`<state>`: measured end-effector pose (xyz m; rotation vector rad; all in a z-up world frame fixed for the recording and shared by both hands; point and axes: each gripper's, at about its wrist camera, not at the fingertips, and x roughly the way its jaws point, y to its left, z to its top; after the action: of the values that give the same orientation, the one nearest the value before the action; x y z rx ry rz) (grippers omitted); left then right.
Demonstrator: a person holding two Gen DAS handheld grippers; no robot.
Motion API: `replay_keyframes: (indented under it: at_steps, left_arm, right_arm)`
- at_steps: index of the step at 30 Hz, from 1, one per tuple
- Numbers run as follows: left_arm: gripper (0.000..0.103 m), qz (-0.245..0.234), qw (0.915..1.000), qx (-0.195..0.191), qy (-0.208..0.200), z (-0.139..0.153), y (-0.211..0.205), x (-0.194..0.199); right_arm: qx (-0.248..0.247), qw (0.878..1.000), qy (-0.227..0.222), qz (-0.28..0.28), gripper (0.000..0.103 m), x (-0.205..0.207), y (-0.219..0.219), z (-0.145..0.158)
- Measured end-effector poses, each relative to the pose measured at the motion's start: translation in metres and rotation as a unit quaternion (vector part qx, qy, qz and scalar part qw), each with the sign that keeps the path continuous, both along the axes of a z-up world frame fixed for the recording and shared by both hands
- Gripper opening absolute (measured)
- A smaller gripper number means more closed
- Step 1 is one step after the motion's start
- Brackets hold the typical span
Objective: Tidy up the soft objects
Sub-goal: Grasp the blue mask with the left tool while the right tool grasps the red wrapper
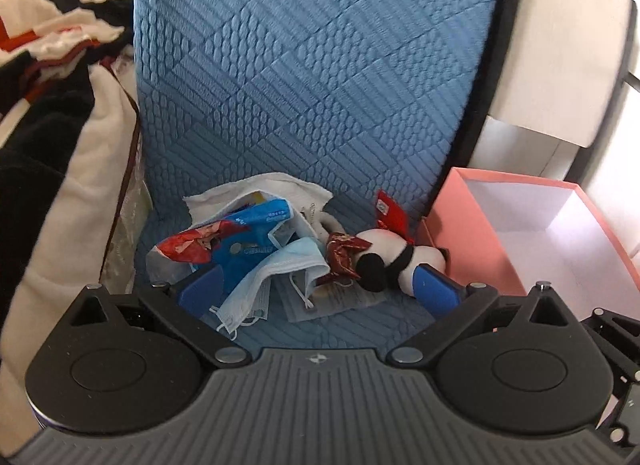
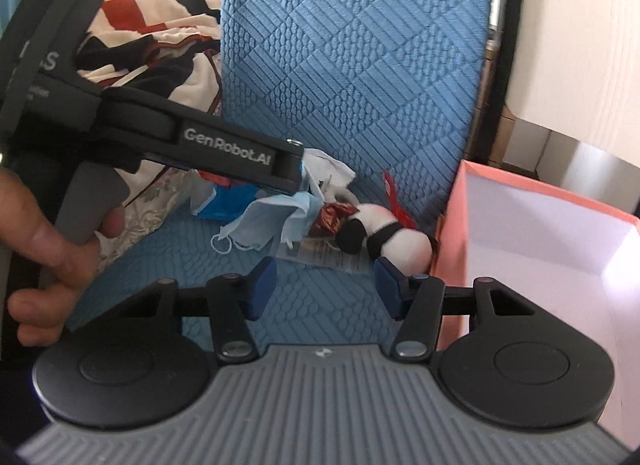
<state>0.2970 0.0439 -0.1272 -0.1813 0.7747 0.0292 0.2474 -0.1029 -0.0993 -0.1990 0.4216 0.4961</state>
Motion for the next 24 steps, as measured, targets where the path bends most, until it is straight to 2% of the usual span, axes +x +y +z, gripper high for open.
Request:
replay_keyframes:
  at_steps: [11,16,24]
  left_arm:
    - [0.087,0.015,0.9979,-0.03,0.055,-0.036,0.029,0.057]
    - [0.081,0.016,0.9952,-0.051,0.082,-0.055,0.036,0.078]
    - [0.071,0.042,0.9875,-0.101,0.114,-0.082,0.059,0.095]
  right_arm:
    - [-0.024,0.999,0.015,0.018,0.056,0.057,0.034,-0.006]
    - [-0.05,0.998,0.012,0.029,0.053,0.082,0.045,-0.01]
    - [-0.08,0.996,0.013,0.046,0.051,0.11,0.059,-0.013]
